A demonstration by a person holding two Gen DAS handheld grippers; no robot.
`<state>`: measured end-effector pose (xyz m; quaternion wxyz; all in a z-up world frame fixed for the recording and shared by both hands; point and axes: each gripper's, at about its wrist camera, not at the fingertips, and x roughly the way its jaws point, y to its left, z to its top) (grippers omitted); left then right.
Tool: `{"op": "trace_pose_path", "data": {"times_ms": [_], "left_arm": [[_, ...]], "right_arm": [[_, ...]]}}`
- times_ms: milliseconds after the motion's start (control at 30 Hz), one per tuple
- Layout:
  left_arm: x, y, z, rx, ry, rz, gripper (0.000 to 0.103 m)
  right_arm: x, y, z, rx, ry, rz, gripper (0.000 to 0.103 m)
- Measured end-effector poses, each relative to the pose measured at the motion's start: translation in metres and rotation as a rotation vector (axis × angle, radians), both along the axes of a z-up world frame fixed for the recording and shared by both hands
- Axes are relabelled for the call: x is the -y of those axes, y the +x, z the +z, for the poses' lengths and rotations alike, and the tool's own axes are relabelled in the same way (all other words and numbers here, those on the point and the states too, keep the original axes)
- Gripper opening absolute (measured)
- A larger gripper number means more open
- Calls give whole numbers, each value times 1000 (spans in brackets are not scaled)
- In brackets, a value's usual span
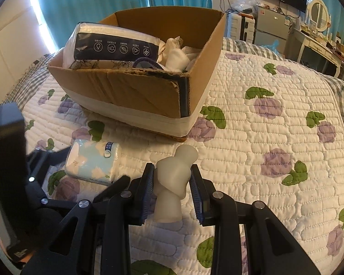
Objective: Organize soft objects
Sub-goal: 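Grasp the blue floral tissue pack with the left tool while the right tool grasps the white sock, then carry the blue tissue pack and sock into the box and release both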
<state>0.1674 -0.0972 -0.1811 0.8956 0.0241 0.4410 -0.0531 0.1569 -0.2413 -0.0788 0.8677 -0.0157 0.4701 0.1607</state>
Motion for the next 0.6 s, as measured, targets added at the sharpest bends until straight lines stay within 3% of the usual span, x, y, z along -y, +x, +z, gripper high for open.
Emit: {"op": "trace_pose_path", "data": {"times_ms": [267, 600], "left_arm": [[-9, -19, 17, 51, -14, -20, 74], [-25, -50, 63, 123, 1, -32, 74]], "right_arm": [[3, -10, 4, 23, -8, 4, 30], [0, -31, 37, 91, -32, 1, 30]]}}
